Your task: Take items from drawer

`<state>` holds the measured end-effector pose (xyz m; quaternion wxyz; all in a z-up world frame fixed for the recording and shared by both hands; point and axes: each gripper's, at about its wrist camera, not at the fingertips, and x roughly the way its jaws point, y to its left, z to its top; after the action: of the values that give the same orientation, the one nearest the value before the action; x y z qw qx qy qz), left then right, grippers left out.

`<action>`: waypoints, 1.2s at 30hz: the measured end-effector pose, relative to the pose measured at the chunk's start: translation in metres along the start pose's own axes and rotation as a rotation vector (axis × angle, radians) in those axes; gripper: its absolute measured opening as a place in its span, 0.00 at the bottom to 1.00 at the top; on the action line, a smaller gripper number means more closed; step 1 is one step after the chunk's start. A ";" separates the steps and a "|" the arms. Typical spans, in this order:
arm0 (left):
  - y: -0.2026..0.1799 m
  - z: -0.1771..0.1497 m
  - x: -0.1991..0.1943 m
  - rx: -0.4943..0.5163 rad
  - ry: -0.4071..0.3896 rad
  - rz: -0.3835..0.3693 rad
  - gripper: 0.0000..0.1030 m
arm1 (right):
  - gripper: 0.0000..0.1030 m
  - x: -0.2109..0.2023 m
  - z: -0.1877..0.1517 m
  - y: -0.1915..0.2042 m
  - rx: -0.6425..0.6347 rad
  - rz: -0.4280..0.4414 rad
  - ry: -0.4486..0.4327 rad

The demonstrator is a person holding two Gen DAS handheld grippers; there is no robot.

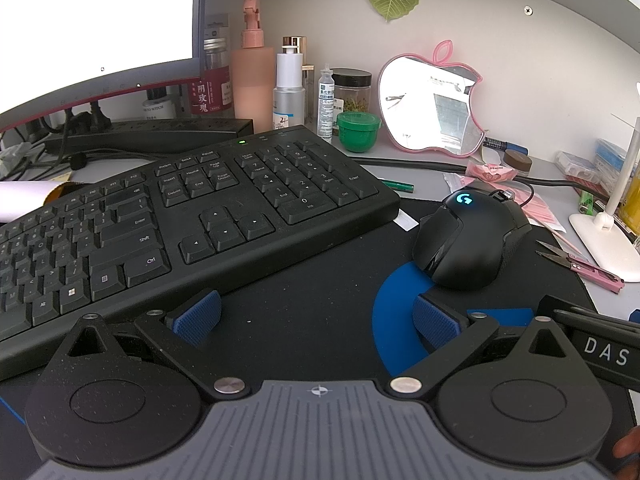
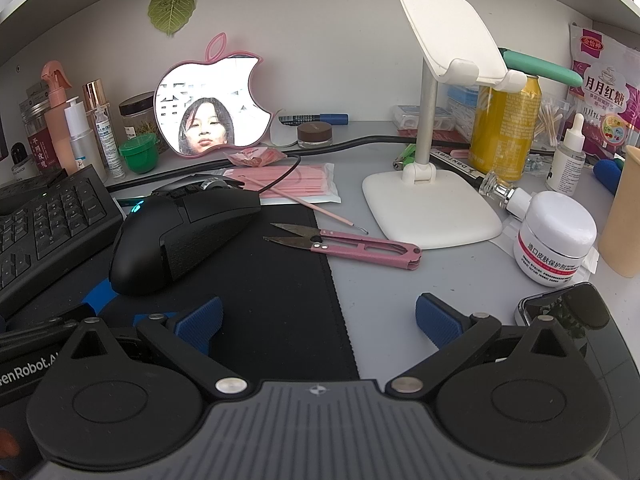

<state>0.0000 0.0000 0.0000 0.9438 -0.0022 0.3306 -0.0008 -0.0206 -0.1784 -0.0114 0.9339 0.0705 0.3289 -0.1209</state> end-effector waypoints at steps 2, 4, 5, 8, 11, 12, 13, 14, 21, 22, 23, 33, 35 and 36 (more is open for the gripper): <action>0.000 0.000 0.000 0.001 0.000 0.001 1.00 | 1.00 0.000 0.000 0.000 0.000 0.000 -0.001; 0.000 0.000 0.000 0.001 0.000 0.001 1.00 | 1.00 0.000 0.000 0.000 0.001 0.001 -0.001; 0.000 0.000 0.000 0.002 0.001 0.001 1.00 | 1.00 0.000 0.000 0.000 0.001 0.001 -0.001; 0.000 0.000 0.000 0.003 0.001 0.002 1.00 | 1.00 0.000 0.000 0.000 0.000 0.000 0.000; -0.001 0.000 0.000 0.003 0.001 0.003 1.00 | 1.00 0.001 -0.001 0.000 0.000 0.000 -0.001; -0.001 0.000 0.001 0.003 0.001 0.003 1.00 | 1.00 0.000 0.000 0.000 0.000 0.000 -0.001; 0.000 0.000 0.002 0.003 0.001 0.003 1.00 | 1.00 0.000 0.000 0.000 0.001 0.000 -0.001; 0.001 0.000 0.002 0.003 0.001 0.002 1.00 | 1.00 0.000 0.000 0.000 0.001 0.000 0.000; 0.009 -0.001 -0.003 -0.026 -0.008 -0.001 1.00 | 1.00 0.000 0.001 0.000 0.001 0.000 0.000; 0.012 -0.001 -0.005 -0.040 -0.011 -0.006 1.00 | 1.00 0.000 0.001 0.000 0.001 0.000 0.000; 0.015 -0.002 -0.008 -0.049 -0.015 -0.014 1.00 | 1.00 0.000 0.001 0.000 0.001 0.000 0.000; 0.045 -0.006 -0.039 -0.062 -0.056 -0.065 1.00 | 1.00 -0.003 -0.002 0.006 0.028 -0.019 -0.012; 0.052 -0.008 -0.046 -0.064 -0.073 -0.056 1.00 | 1.00 -0.009 -0.004 0.010 0.032 -0.016 -0.035; 0.055 -0.010 -0.050 -0.064 -0.080 -0.054 1.00 | 1.00 -0.014 -0.006 0.012 0.032 -0.014 -0.051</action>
<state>-0.0449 0.0553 0.0232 0.9553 -0.0415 0.2922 -0.0155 -0.0309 -0.1628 -0.0067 0.9399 0.0801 0.3036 -0.1344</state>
